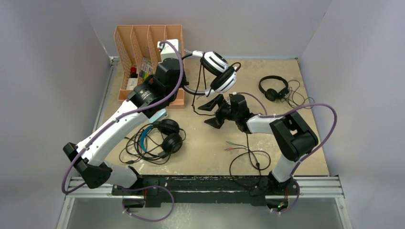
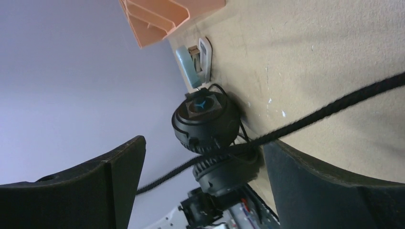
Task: Wrap the headphones
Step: Wrap the headphones cable around the headphones.
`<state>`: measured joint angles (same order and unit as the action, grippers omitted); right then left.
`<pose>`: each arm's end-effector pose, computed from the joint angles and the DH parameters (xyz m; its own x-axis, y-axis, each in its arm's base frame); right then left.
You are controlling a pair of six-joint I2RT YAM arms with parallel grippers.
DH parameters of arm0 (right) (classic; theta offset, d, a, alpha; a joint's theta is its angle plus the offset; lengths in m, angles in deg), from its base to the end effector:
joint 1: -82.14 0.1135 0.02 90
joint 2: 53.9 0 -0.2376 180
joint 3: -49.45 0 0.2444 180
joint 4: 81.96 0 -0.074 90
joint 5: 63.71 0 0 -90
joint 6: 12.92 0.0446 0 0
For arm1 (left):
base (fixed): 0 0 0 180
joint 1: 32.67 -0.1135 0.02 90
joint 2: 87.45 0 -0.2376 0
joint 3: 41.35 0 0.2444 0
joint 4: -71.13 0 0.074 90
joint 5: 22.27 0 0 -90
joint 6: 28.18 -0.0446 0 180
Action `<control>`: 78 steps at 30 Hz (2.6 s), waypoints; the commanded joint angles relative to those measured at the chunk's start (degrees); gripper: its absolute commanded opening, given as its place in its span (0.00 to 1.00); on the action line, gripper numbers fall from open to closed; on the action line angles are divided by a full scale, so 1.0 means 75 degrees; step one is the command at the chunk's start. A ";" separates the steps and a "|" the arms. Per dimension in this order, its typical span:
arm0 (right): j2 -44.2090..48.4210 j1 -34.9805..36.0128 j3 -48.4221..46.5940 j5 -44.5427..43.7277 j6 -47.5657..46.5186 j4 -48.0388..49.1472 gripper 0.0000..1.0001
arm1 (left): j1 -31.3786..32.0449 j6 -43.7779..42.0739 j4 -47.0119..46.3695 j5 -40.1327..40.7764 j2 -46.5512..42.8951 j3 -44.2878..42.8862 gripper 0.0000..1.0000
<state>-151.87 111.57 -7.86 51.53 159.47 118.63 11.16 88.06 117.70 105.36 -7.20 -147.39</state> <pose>0.2918 0.1864 0.1503 -0.8259 0.5635 0.0207 0.1912 0.2454 0.9504 0.2367 -0.1895 0.4152 -0.2900 -0.2070 -0.9344 0.0094 0.9757 -0.2191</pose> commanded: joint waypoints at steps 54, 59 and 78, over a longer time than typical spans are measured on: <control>0.2048 -0.3076 -0.1794 0.1541 -0.6305 -0.3688 0.00 | -0.0790 -0.1719 -0.0825 -0.6006 -0.2041 0.2142 0.00; 0.1884 -0.3326 -0.3077 0.1785 -0.6689 -0.4155 0.00 | 0.0275 -0.2726 0.0319 -0.3568 -0.1239 0.2161 0.00; 0.2266 -0.3071 -0.4018 0.3313 -0.5126 -0.3300 0.02 | 0.0560 -0.3131 -0.0608 0.0703 0.0561 0.1947 0.00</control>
<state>-137.75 88.09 -37.45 74.04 113.00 83.05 15.40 67.95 115.25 103.55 -2.16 -130.30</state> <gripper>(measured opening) 0.023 0.061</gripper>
